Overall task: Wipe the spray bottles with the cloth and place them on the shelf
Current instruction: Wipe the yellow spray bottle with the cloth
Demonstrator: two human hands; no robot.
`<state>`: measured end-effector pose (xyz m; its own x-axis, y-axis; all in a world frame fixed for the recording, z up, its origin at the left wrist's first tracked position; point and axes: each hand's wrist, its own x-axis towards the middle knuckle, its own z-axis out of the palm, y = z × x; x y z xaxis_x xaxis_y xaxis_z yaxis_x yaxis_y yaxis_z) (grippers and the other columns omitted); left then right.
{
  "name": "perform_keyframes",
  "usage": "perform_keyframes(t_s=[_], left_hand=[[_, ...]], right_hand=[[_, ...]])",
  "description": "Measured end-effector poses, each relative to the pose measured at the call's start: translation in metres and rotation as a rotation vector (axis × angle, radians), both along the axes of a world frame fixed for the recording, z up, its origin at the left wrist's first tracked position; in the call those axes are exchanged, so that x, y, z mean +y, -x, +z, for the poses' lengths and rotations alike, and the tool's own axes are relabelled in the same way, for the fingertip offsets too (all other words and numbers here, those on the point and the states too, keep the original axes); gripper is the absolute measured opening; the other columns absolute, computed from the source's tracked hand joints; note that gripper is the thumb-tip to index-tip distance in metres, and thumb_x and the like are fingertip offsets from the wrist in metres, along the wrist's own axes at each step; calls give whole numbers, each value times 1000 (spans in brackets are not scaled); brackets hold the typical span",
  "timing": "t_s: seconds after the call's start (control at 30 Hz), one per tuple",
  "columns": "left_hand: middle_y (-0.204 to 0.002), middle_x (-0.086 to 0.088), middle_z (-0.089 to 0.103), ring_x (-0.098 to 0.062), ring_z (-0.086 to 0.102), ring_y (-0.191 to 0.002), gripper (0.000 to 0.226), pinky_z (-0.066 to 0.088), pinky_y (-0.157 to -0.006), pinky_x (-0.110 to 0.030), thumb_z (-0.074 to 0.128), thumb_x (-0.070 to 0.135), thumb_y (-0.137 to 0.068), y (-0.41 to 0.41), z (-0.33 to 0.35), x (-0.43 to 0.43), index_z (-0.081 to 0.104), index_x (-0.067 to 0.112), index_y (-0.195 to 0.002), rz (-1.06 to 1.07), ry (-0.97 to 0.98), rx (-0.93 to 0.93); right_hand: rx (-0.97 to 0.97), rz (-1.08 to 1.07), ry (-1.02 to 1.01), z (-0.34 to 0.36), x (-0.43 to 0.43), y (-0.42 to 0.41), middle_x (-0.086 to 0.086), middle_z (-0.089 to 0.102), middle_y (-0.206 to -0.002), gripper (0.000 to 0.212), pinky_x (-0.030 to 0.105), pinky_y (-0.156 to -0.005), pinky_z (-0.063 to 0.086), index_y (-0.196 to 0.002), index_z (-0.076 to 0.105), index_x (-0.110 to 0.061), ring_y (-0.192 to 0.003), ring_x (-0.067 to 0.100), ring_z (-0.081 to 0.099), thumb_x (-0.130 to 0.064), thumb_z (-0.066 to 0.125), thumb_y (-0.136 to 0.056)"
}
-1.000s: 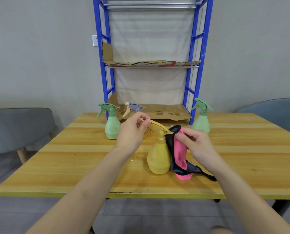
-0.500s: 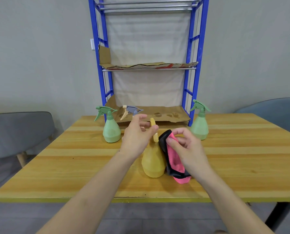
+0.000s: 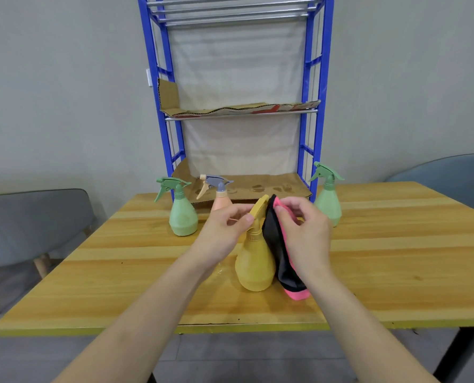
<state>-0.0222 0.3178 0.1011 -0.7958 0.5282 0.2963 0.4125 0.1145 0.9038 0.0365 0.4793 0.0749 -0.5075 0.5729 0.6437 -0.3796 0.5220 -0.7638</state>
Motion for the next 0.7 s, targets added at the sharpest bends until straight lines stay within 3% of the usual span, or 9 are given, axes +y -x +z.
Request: perform_keyframes(t_s=[0.07, 0.17, 0.27, 0.37, 0.47, 0.53, 0.63, 0.7], left_hand=[[-109, 13, 76, 6, 65, -97, 28, 46, -79, -6, 56, 16, -106, -1, -3, 0, 74, 26, -125, -4, -25, -5], [-121, 8, 76, -9, 66, -120, 32, 50, -102, -24, 53, 13, -107, 2, -7, 0, 73, 27, -130, -14, -44, 12], [-124, 6, 74, -12, 63, -125, 35, 48, -109, -33, 51, 13, -108, 4, -8, 1, 73, 30, -129, -18, -44, 31], [-121, 8, 75, -6, 64, -120, 36, 49, -101, -25, 47, 13, -110, 4, -6, 1, 72, 28, -130, -21, -31, 41], [-114, 10, 73, 9, 61, -97, 37, 43, -80, -6, 45, 13, -110, 5, -4, 2, 72, 27, -131, -22, 3, 63], [-108, 14, 71, 11, 59, -90, 37, 42, -75, -2, 44, 12, -110, 6, -4, 2, 72, 28, -131, -30, 6, 67], [-111, 18, 73, 8, 61, -103, 39, 41, -79, -3, 45, 13, -110, 7, -4, 0, 72, 33, -130, -46, 9, 60], [-120, 13, 73, -2, 60, -118, 39, 42, -87, -12, 45, 15, -111, 9, -5, 1, 72, 36, -129, -59, 1, 45]], right_hand=[[19, 0, -65, -7, -8, 7, -10, 75, -95, 14, 24, -85, 54, -102, 82, -21, -93, 5, 69, -12, 75, -94], [31, 36, -95, -22, -19, 12, -3, 70, -95, 19, 25, -82, 53, -111, 81, -15, -91, 8, 67, -9, 71, -96], [59, 57, -141, -35, -27, 10, 0, 66, -93, 19, 27, -78, 53, -111, 81, -10, -88, 11, 66, -9, 69, -97], [88, 60, -228, -37, -29, 4, 0, 66, -93, 20, 18, -76, 50, -110, 81, -9, -86, 7, 65, -7, 69, -95], [80, -20, -256, -29, -24, 6, 1, 70, -90, 16, 10, -76, 47, -105, 82, -9, -83, 6, 64, -3, 74, -92], [77, -78, -230, -23, -22, 8, 1, 71, -88, 13, 8, -77, 45, -101, 83, -11, -82, 6, 64, -5, 76, -92], [85, -120, -155, -18, -18, 13, 0, 71, -87, 10, 16, -74, 48, -99, 83, -11, -82, 8, 63, -9, 76, -93], [91, -124, -97, -17, -18, 18, 1, 70, -87, 8, 24, -73, 51, -98, 82, -11, -81, 10, 64, -10, 75, -93]])
